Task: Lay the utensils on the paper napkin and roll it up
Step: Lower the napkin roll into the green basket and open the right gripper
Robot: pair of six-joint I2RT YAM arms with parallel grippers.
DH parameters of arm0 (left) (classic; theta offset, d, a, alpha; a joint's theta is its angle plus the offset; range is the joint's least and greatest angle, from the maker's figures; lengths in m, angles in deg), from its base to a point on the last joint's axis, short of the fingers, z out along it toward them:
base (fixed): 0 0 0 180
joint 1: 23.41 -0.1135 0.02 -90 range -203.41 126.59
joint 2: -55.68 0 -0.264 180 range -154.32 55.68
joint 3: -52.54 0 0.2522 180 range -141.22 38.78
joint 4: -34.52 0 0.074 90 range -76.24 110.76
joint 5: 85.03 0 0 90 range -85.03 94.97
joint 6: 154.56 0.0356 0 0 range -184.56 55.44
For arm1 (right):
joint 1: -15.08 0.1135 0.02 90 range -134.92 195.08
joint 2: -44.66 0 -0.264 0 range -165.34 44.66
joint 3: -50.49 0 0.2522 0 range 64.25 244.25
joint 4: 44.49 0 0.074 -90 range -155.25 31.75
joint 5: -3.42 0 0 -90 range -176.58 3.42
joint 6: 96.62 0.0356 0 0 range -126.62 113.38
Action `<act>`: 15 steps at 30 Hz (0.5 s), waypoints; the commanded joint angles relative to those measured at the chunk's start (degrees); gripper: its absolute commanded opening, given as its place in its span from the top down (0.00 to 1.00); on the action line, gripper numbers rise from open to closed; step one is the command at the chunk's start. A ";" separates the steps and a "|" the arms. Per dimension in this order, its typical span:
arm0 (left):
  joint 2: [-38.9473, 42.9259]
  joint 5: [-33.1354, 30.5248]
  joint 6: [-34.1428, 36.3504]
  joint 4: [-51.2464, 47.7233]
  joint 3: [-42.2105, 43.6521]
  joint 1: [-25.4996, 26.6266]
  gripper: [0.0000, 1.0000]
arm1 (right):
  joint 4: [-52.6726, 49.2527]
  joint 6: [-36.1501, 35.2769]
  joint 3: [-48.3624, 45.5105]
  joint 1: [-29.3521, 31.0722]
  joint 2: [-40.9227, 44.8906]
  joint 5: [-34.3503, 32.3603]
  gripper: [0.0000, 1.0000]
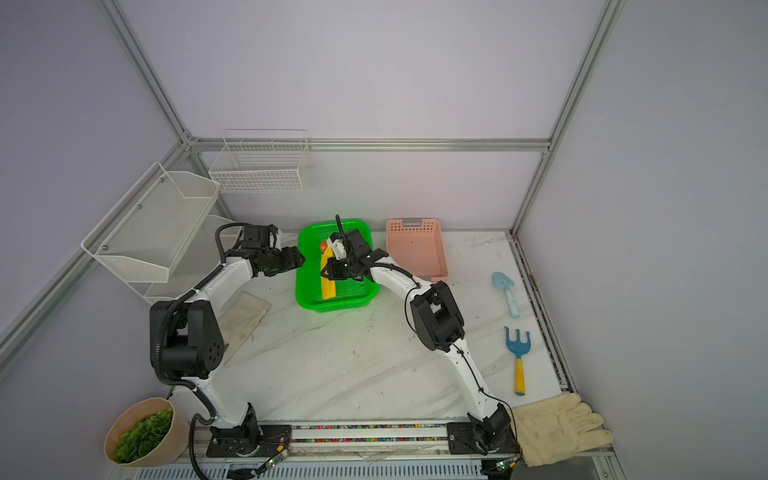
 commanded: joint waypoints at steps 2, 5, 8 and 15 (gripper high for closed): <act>-0.31 3.02 -1.20 1.82 -1.06 -0.63 0.24 | -5.77 -0.06 9.80 -0.84 -6.17 0.86 1.00; -0.16 4.71 -2.09 2.71 -1.10 -1.33 0.24 | -8.08 0.51 14.35 -0.85 -10.12 1.38 1.00; -1.18 7.62 -2.27 3.29 -1.15 -1.70 0.24 | -7.02 1.85 15.14 -0.84 -11.36 1.87 1.00; -3.45 7.91 -2.17 3.81 -1.20 -1.71 0.24 | -4.08 5.46 17.73 0.25 -14.27 3.38 1.00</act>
